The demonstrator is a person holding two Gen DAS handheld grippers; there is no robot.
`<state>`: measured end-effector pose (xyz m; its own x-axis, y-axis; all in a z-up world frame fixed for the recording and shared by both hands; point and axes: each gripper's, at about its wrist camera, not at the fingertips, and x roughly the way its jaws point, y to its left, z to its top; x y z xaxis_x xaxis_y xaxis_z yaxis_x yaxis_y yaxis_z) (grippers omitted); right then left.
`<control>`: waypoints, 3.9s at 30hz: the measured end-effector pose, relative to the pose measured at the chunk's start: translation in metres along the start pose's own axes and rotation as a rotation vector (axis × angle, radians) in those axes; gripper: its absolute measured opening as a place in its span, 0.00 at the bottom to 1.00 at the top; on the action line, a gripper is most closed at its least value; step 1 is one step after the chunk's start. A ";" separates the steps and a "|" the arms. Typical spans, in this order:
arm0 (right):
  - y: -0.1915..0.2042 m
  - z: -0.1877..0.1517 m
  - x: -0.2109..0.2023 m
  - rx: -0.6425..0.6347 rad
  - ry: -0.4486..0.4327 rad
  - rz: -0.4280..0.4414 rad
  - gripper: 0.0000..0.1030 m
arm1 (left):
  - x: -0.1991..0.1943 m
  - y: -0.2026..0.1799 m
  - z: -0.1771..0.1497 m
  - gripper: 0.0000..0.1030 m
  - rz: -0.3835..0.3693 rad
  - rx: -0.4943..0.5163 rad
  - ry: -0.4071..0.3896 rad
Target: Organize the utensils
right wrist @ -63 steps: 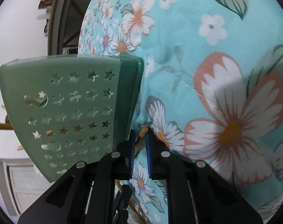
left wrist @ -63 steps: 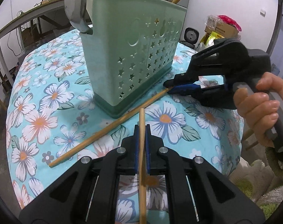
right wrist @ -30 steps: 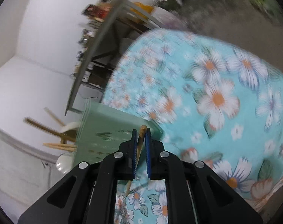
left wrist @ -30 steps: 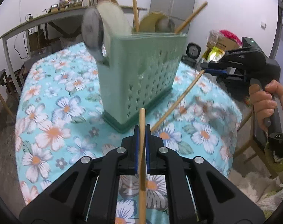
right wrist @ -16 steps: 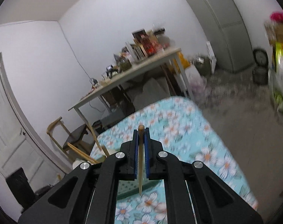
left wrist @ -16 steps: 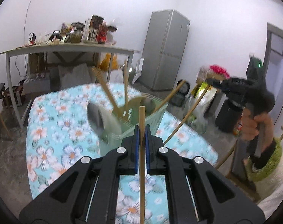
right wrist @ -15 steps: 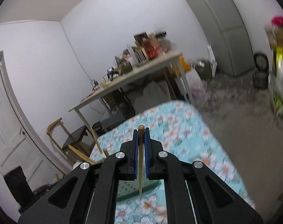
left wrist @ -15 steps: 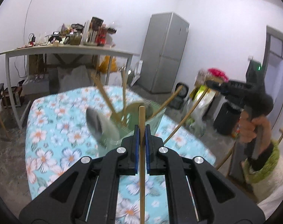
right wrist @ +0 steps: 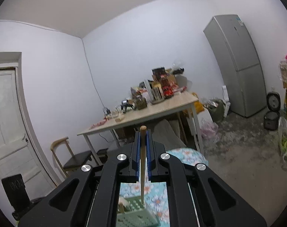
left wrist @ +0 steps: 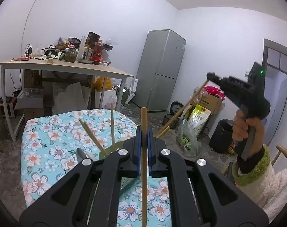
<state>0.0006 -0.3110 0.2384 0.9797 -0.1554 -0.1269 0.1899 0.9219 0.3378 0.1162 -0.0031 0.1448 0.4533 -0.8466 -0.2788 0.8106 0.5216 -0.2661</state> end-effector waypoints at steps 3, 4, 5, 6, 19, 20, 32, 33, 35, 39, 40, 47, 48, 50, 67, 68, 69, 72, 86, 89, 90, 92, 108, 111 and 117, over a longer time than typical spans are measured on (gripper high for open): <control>0.004 0.008 0.004 -0.016 -0.016 0.024 0.06 | 0.003 -0.002 0.004 0.05 0.002 0.008 -0.006; 0.005 0.008 0.006 -0.022 -0.019 0.029 0.06 | 0.004 -0.004 0.006 0.05 0.004 0.010 -0.011; 0.006 0.008 0.010 -0.026 -0.018 0.037 0.06 | 0.004 -0.006 0.008 0.05 0.004 0.012 -0.017; 0.005 0.007 0.014 -0.028 -0.011 0.045 0.06 | 0.005 -0.007 0.009 0.05 0.005 0.014 -0.022; -0.012 -0.067 0.085 -0.008 0.216 0.093 0.06 | 0.019 -0.021 0.038 0.05 0.024 0.059 -0.094; -0.012 -0.070 0.088 -0.009 0.231 0.097 0.06 | 0.020 -0.020 0.039 0.05 0.027 0.057 -0.099; -0.041 -0.072 0.063 0.073 0.205 0.101 0.37 | 0.024 -0.027 0.095 0.05 0.107 0.050 -0.334; -0.043 -0.072 0.062 0.076 0.205 0.099 0.37 | 0.024 -0.029 0.100 0.05 0.114 0.047 -0.367; -0.049 -0.074 0.058 0.089 0.202 0.095 0.37 | 0.024 -0.031 0.110 0.05 0.138 0.037 -0.428; -0.057 -0.079 0.055 0.111 0.205 0.098 0.37 | 0.042 -0.040 0.120 0.05 0.195 0.048 -0.509; -0.058 -0.080 0.055 0.114 0.207 0.098 0.37 | 0.050 -0.041 0.120 0.05 0.205 0.052 -0.508; -0.073 -0.085 0.057 0.138 0.219 0.093 0.37 | 0.115 -0.049 0.103 0.05 0.266 0.083 -0.436; -0.075 -0.087 0.058 0.142 0.222 0.091 0.37 | 0.123 -0.048 0.099 0.05 0.272 0.078 -0.421; -0.080 -0.090 0.058 0.148 0.228 0.085 0.37 | 0.135 -0.046 0.093 0.05 0.279 0.073 -0.403; -0.088 -0.094 0.049 0.173 0.239 0.077 0.37 | 0.135 -0.039 0.057 0.48 0.304 0.039 -0.321; -0.087 -0.094 0.047 0.172 0.237 0.077 0.37 | 0.128 -0.040 0.056 0.51 0.301 0.035 -0.321; -0.085 -0.094 0.045 0.171 0.236 0.076 0.37 | 0.124 -0.040 0.056 0.53 0.299 0.033 -0.321; -0.080 -0.096 0.038 0.171 0.237 0.076 0.39 | 0.101 -0.047 0.052 0.61 0.286 0.037 -0.326; -0.012 -0.131 0.001 -0.036 0.349 0.080 0.72 | 0.020 -0.045 -0.022 0.88 0.252 -0.032 -0.063; 0.003 -0.150 -0.005 -0.095 0.400 0.063 0.79 | 0.019 -0.038 -0.047 0.89 0.303 -0.073 0.024; 0.005 -0.154 -0.007 -0.104 0.412 0.057 0.80 | 0.018 -0.036 -0.052 0.90 0.324 -0.084 0.039; 0.009 -0.165 -0.011 -0.117 0.440 0.045 0.83 | 0.017 -0.032 -0.065 0.92 0.384 -0.119 0.065; 0.016 -0.175 -0.021 -0.243 0.496 -0.163 0.94 | 0.034 -0.045 -0.105 0.92 0.731 0.015 0.241; 0.011 -0.174 -0.020 -0.247 0.497 -0.204 0.94 | 0.037 -0.050 -0.106 0.92 0.742 0.029 0.259; 0.004 -0.173 -0.020 -0.253 0.501 -0.252 0.94 | 0.043 -0.056 -0.106 0.92 0.779 -0.018 0.281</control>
<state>-0.0299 -0.2428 0.0811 0.7459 -0.2503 -0.6173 0.3302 0.9438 0.0163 0.0505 -0.0575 0.0498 0.7709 -0.1853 -0.6094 0.2954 0.9516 0.0843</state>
